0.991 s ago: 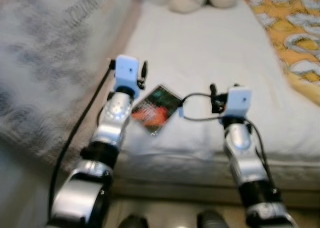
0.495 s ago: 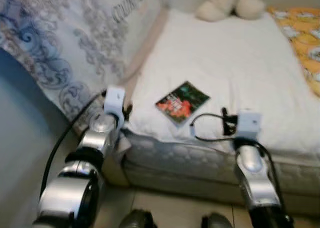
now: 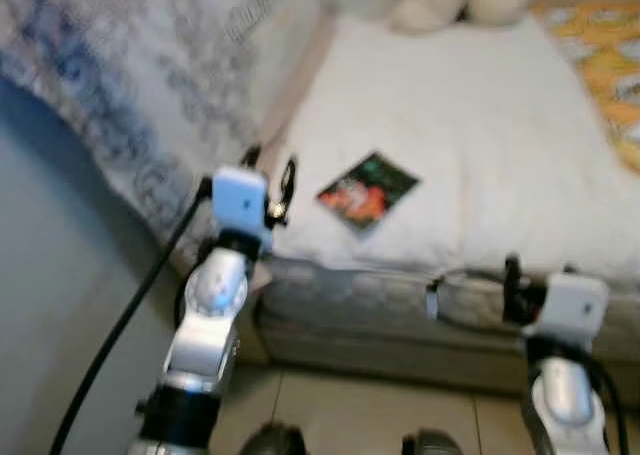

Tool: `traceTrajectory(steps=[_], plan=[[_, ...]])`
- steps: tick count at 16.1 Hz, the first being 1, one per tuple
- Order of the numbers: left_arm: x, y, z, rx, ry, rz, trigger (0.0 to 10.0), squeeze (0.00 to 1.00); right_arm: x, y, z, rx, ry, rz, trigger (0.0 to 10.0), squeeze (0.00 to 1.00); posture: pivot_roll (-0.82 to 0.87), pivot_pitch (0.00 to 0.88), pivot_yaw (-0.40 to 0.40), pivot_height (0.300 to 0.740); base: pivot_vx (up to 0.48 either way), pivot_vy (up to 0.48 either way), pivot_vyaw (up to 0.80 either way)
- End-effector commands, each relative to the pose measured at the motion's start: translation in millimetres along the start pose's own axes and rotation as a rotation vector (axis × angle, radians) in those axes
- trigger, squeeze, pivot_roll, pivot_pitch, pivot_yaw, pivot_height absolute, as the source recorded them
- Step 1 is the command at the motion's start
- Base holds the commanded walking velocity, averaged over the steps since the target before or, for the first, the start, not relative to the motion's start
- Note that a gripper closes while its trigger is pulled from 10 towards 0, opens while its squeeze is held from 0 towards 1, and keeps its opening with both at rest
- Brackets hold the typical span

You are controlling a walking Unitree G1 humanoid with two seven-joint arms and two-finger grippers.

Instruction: Clean up the room

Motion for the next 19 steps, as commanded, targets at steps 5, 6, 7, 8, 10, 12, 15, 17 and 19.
traceTrajectory(steps=[5,6,7,8,10,12,15,17,19], plan=[[20.1,3.9,10.3,-0.023,-0.001,0.045,10.0,0.00,16.5,28.4,31.1,0.038,-0.128,0.073,10.0,0.00,-0.23,0.000,0.120,0.700,0.467,0.000,0.00],[19.3,3.7,8.8,-0.048,0.016,0.057,10.0,0.00,17.3,31.4,37.7,0.027,-0.152,0.091,10.0,0.00,-0.23,0.000,0.121,0.700,0.480,0.000,0.00],[14.5,3.4,-0.1,-0.099,0.075,0.077,10.0,0.00,18.0,31.4,44.6,0.027,-0.171,0.097,10.0,0.00,-0.23,0.000,0.122,0.700,0.480,0.000,0.00],[3.6,2.2,-10.8,-0.125,0.132,0.072,10.0,0.00,14.0,27.3,42.7,0.037,-0.149,0.087,10.0,0.00,-0.24,0.000,0.120,0.700,0.480,0.000,0.00],[-67.4,6.2,-50.1,-0.061,0.341,-0.079,10.0,0.00,-23.1,3.0,15.8,0.005,0.014,0.100,10.0,0.00,-0.23,0.000,0.118,0.700,0.480,0.000,0.00],[-93.0,10.0,-57.0,-0.040,0.395,-0.103,10.0,0.00,-32.1,-3.0,3.9,-0.025,0.076,0.133,10.0,0.00,-0.20,0.000,0.107,0.700,0.480,0.000,0.00],[-64.5,6.1,-43.3,-0.072,0.327,-0.030,10.0,0.00,-20.4,-0.1,-4.7,-0.033,0.099,0.153,10.0,0.00,-0.18,0.000,0.083,0.700,0.480,0.000,0.00],[-56.6,-0.5,-34.8,-0.086,0.299,-0.033,10.0,0.00,-11.0,8.7,-0.5,-0.020,0.075,0.177,10.0,0.00,-0.17,0.000,0.070,0.700,0.480,0.000,0.00],[-49.5,1.1,-32.4,-0.086,0.285,-0.015,10.0,0.00,-3.9,12.6,1.5,-0.010,0.061,0.179,10.0,0.00,-0.17,0.000,0.065,0.700,0.240,0.000,0.00]])
Point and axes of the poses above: a point about 5 cm out from each wrist's last joint towards the gripper, its own x axis pointing out of the wrist towards the gripper, its own z axis along the axis of the wrist's last joint, y = z × x, the point moved 2 cm from there along x, pointing out of the wrist towards the gripper, and after that the axes turned 12 degrees about x, right-handed, at the moved point
